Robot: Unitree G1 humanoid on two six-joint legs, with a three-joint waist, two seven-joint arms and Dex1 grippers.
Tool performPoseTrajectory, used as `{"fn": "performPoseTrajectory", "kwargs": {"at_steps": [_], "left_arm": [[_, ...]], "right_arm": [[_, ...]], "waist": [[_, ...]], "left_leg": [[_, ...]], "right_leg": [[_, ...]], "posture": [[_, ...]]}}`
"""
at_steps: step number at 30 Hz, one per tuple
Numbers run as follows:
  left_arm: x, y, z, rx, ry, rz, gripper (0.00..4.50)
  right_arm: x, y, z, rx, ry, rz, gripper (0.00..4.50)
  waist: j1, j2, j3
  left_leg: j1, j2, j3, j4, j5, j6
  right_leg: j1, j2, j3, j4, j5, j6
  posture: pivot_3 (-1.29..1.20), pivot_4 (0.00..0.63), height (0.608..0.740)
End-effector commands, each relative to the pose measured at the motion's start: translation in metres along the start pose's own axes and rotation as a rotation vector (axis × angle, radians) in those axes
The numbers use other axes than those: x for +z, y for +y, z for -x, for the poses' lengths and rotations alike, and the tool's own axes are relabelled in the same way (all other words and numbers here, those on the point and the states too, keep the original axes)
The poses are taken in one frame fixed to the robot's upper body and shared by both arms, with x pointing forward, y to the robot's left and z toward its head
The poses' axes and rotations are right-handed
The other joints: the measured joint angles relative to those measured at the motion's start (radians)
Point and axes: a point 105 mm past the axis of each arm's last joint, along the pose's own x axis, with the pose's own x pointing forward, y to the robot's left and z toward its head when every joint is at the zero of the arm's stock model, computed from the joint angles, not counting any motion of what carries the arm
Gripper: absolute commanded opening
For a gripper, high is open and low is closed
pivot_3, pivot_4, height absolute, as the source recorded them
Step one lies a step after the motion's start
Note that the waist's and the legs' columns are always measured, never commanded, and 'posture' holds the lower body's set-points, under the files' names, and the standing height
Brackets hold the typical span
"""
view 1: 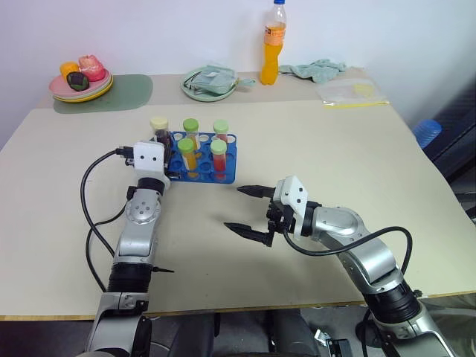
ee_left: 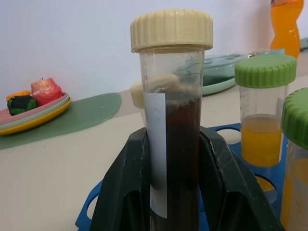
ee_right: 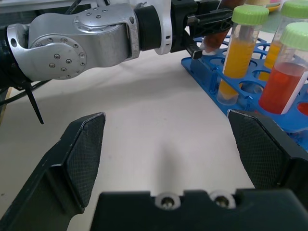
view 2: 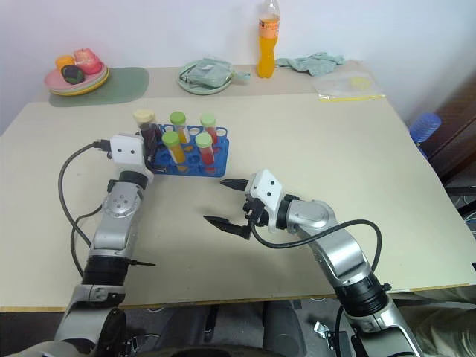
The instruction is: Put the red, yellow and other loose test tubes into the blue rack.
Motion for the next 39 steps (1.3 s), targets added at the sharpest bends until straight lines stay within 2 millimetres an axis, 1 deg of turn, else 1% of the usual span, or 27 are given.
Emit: {"fn": "performPoseTrajectory", "kwargs": {"at_steps": [1, 3, 6, 9, 10, 11, 15, 17, 20, 24, 27, 29, 34, 39], "left_arm": [[0.008, 0.0, -0.003, 0.011, -0.032, 0.036, 0.8], [0.006, 0.001, -0.001, 0.007, -0.026, 0.065, 0.8], [0.005, 0.001, 0.002, 0.015, -0.024, 0.095, 2.28], [0.005, 0.002, 0.003, 0.024, -0.024, 0.103, 3.89], [0.005, 0.003, 0.004, 0.03, -0.027, 0.104, 4.35], [0.008, 0.005, 0.005, 0.039, -0.044, 0.106, 4.47], [0.022, 0.017, 0.014, 0.05, -0.098, 0.126, 4.47], [0.022, 0.022, 0.019, 0.047, -0.096, 0.123, 4.47], [0.018, 0.026, 0.021, 0.036, -0.076, 0.115, 4.47], [0.014, 0.022, 0.018, -0.015, -0.019, 0.092, 4.47], [0.01, 0.022, 0.012, -0.045, 0.061, 0.069, 4.47], [0.01, 0.021, 0.007, -0.07, 0.118, 0.084, 4.47], [0.02, 0.009, -0.001, -0.127, 0.163, 0.078, 4.47], [0.026, 0.003, -0.007, -0.122, 0.216, 0.107, 4.47]], "right_arm": [[0.013, 0.004, 0.0, 0.011, -0.048, 0.024, 4.5], [0.013, 0.004, 0.0, 0.01, -0.048, 0.022, 4.5], [0.012, 0.004, 0.0, 0.008, -0.047, 0.02, 4.5], [0.012, 0.003, 0.001, 0.008, -0.046, 0.018, 4.5], [0.012, 0.003, 0.001, 0.008, -0.046, 0.018, 4.5], [0.012, 0.003, 0.001, 0.008, -0.044, 0.02, 4.5], [0.014, -0.002, 0.006, -0.017, -0.042, 0.055, 4.5], [0.014, -0.003, 0.007, -0.017, -0.041, 0.056, 4.5], [0.013, 0.001, 0.005, 0.007, -0.039, 0.04, 4.5], [0.013, 0.001, 0.004, 0.011, -0.04, 0.035, 4.5], [0.012, 0.001, 0.006, 0.003, -0.038, 0.027, 4.5], [0.012, 0.001, 0.007, -0.002, -0.034, 0.022, 4.5], [0.011, 0.001, 0.006, -0.005, -0.032, 0.018, 4.5], [0.012, 0.0, 0.005, -0.006, -0.033, 0.011, 4.5]], "waist": [[-0.001, 0.0, 0.0], [-0.001, 0.0, 0.0], [-0.001, 0.0, 0.0], [-0.002, 0.0, 0.0], [-0.002, 0.0, 0.0], [-0.002, 0.0, 0.0], [-0.002, 0.0, 0.0], [-0.002, 0.0, 0.0], [-0.002, 0.0, 0.0], [-0.001, 0.0, 0.0], [-0.003, 0.0, 0.0], [-0.003, 0.0, 0.0], [-0.004, 0.0, 0.0], [-0.003, 0.0, 0.0]], "left_leg": [[0.0, 0.0, 0.0, 0.0, 0.0, 0.0], [0.0, 0.0, 0.0, 0.0, 0.0, 0.0], [0.0, 0.0, 0.0, 0.0, 0.0, 0.0], [0.0, 0.0, 0.0, 0.0, 0.0, 0.0], [0.0, 0.0, 0.0, 0.0, 0.0, 0.0], [0.0, 0.0, 0.0, 0.0, 0.0, 0.0], [0.0, 0.0, 0.0, 0.0, 0.0, 0.0], [0.0, 0.0, 0.0, 0.0, 0.0, 0.0], [0.0, 0.0, 0.0, 0.0, 0.0, 0.0], [0.0, 0.0, 0.0, 0.0, 0.0, 0.0], [0.0, 0.0, 0.0, 0.0, 0.0, 0.0], [0.0, 0.0, 0.0, 0.0, 0.0, 0.0], [0.0, 0.0, 0.0, 0.0, 0.0, 0.0], [0.0, 0.0, 0.0, 0.0, 0.0, 0.0]], "right_leg": [[0.0, 0.0, 0.0, 0.0, 0.0, 0.0], [0.0, 0.0, 0.0, 0.0, 0.0, 0.0], [0.0, 0.0, 0.0, 0.0, 0.0, 0.0], [0.0, 0.0, 0.0, 0.0, 0.0, 0.0], [0.0, 0.0, 0.0, 0.0, 0.0, 0.0], [0.0, 0.0, 0.0, 0.0, 0.0, 0.0], [0.0, 0.0, 0.0, 0.0, 0.0, 0.0], [0.0, 0.0, 0.0, 0.0, 0.0, 0.0], [0.0, 0.001, 0.0, 0.0, 0.0, 0.0], [0.0, 0.001, 0.0, 0.0, 0.0, 0.0], [0.0, 0.001, 0.0, 0.0, 0.0, 0.0], [0.0, 0.001, 0.0, 0.0, 0.0, 0.0], [0.0, 0.001, 0.0, 0.0, 0.0, 0.0], [0.0, 0.001, 0.0, 0.0, 0.0, 0.0]], "posture": [[0.0, 0.15, 0.74], [0.0, 0.15, 0.74], [0.0, 0.15, 0.74], [0.0, 0.15, 0.74], [0.0, 0.15, 0.74], [0.0, 0.15, 0.74], [0.0, 0.15, 0.74], [0.0, 0.15, 0.74], [0.0, 0.15, 0.74], [0.0, 0.15, 0.74], [0.0, 0.15, 0.74], [0.0, 0.15, 0.74], [0.0, 0.15, 0.74], [0.0, 0.15, 0.74]]}}
